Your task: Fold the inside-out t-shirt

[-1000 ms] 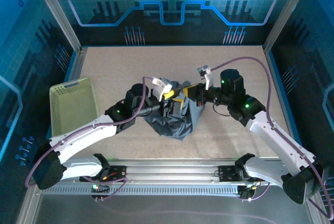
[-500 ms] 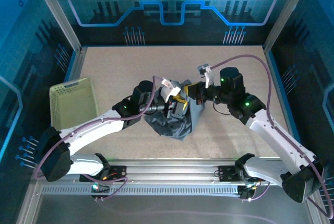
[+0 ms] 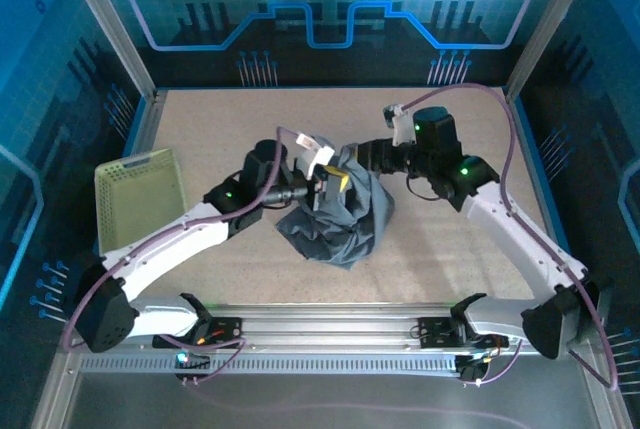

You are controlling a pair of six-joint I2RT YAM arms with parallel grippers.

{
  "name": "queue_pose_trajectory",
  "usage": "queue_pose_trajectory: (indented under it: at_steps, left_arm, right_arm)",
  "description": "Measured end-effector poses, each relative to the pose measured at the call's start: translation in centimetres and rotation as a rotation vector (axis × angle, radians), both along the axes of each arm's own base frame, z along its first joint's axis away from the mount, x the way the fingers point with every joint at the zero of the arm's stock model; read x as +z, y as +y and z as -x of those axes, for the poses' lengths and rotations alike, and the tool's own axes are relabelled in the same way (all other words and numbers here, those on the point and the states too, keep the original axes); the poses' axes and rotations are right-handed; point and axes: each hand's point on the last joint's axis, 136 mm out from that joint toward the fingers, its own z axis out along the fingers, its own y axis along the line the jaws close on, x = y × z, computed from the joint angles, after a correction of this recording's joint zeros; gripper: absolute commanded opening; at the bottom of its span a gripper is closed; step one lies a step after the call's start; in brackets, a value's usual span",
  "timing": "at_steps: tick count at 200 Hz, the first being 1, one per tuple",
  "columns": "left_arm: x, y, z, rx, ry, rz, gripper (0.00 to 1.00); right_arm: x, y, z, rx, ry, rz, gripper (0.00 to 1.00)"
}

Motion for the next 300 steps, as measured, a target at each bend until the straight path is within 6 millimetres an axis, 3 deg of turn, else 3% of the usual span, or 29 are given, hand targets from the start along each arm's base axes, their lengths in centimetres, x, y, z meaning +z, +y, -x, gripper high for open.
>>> queue_pose_trajectory:
  at_steps: [17, 31, 51, 68, 81, 99, 133, 145, 160, 168, 185, 213, 228, 246, 259, 269, 284, 300]
  left_arm:
    - [1.9, 2.8, -1.6, 0.093, 0.030, 0.074, 0.00]
    - [3.3, 4.9, -2.7, 0.164, 0.036, 0.123, 0.00]
    - [4.4, 6.1, -3.1, 0.199, 0.042, 0.164, 0.00]
    - [4.5, 6.0, -2.9, 0.189, 0.059, 0.178, 0.00]
    - [4.5, 5.9, -2.8, 0.183, 0.067, 0.183, 0.00]
    - [4.6, 5.9, -2.7, 0.179, 0.076, 0.189, 0.00]
    - [4.7, 5.9, -2.6, 0.180, 0.083, 0.197, 0.00]
    - [4.8, 6.0, -2.5, 0.181, 0.084, 0.198, 0.00]
    - [4.9, 6.1, -2.4, 0.182, 0.082, 0.199, 0.00]
    - [5.0, 6.3, -2.3, 0.186, 0.082, 0.199, 0.00]
    - [5.2, 7.2, -2.3, 0.211, 0.079, 0.195, 0.00]
    - [6.3, 10.5, -3.0, 0.307, 0.064, 0.193, 0.00]
    - [7.8, 12.3, -3.1, 0.346, 0.045, 0.217, 0.00]
    - [10.4, 12.6, -1.7, 0.305, 0.013, 0.284, 0.00]
    - [12.3, 12.3, -0.2, 0.253, -0.015, 0.335, 0.00]
    - [13.5, 12.2, 0.6, 0.229, -0.042, 0.365, 0.00]
    - [13.9, 12.3, 0.9, 0.226, -0.052, 0.376, 0.00]
    - [12.0, 12.5, -0.7, 0.284, -0.001, 0.346, 0.00]
  right_arm:
    - [-1.0, -1.3, -0.6, -0.060, 0.005, 0.060, 0.66]
    - [-2.0, -1.9, 0.2, -0.066, -0.007, 0.093, 0.70]
    - [-4.1, -1.8, 3.5, -0.021, -0.028, 0.130, 0.72]
    - [-5.6, -0.1, 7.1, 0.076, -0.050, 0.145, 0.72]
    - [-7.0, 1.1, 8.6, 0.127, -0.047, 0.159, 0.71]
    - [-9.6, 1.7, 8.6, 0.130, -0.013, 0.203, 0.70]
    - [-14.7, 2.4, 6.5, 0.095, 0.064, 0.309, 0.69]
    - [-16.4, 2.7, 6.0, 0.098, 0.095, 0.345, 0.61]
    - [-17.7, 3.0, 5.4, 0.095, 0.116, 0.385, 0.28]
    - [-17.8, 3.2, 4.9, 0.091, 0.111, 0.403, 0.15]
    - [-16.6, 3.1, 4.0, 0.077, 0.066, 0.418, 0.00]
    - [-11.8, 1.2, 4.0, 0.065, -0.032, 0.391, 0.00]
    - [-7.0, -0.8, 3.9, 0.030, -0.104, 0.343, 0.00]
    - [0.0, -2.6, 4.2, 0.005, -0.210, 0.238, 0.00]
    - [4.5, -2.8, 5.6, 0.032, -0.288, 0.165, 0.00]
    - [6.8, -2.3, 6.8, 0.083, -0.329, 0.114, 0.00]
    - [8.2, -1.3, 8.3, 0.167, -0.350, 0.053, 0.00]
    - [6.8, 0.1, 8.1, 0.235, -0.301, 0.035, 0.00]
